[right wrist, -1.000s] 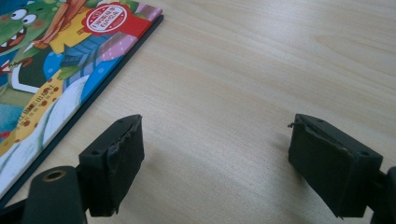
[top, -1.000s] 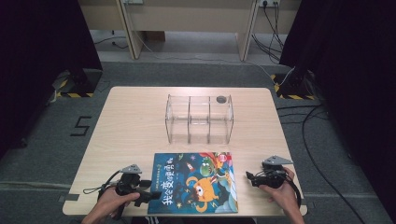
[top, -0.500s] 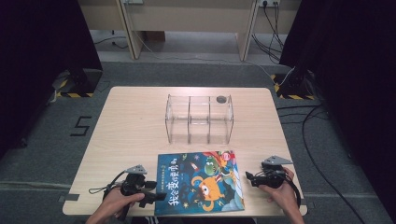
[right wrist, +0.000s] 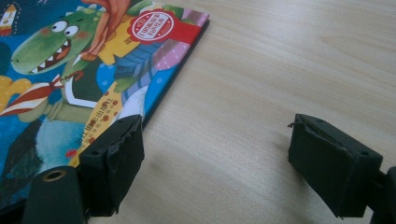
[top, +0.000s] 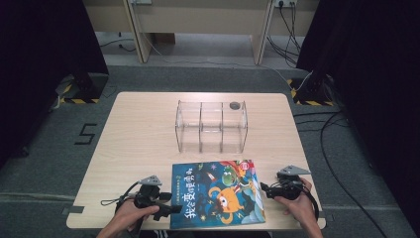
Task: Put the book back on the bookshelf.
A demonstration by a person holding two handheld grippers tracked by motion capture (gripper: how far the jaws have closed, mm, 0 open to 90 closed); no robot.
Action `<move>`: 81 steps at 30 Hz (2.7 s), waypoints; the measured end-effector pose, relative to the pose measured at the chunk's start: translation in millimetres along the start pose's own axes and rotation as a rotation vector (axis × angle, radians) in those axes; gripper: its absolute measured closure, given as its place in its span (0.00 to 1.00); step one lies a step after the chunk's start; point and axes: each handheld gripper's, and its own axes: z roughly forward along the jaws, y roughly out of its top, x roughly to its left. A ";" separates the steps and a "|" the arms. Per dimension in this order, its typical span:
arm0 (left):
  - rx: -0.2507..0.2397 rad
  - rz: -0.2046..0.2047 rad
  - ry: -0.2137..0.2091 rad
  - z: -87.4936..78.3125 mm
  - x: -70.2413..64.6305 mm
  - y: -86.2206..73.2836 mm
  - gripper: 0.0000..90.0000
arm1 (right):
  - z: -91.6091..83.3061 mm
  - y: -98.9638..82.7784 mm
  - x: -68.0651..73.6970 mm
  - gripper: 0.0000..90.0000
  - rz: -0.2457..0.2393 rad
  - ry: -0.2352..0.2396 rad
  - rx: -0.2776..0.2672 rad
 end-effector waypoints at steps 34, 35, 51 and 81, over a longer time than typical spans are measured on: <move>0.003 0.033 -0.021 24.3 -16.9 11.4 0.26 | 1.7 1.1 4.3 0.22 0.032 0.069 -0.017; 0.004 0.035 -0.022 24.9 -17.3 11.9 0.26 | 1.7 1.1 4.3 0.22 0.032 0.069 -0.018; 0.002 0.048 -0.052 35.9 -25.8 14.8 0.26 | 2.1 1.4 5.6 0.22 0.049 0.089 -0.020; -0.010 0.052 -0.054 40.6 -29.8 15.2 0.25 | -3.2 -4.3 -5.2 0.25 0.395 0.166 -0.103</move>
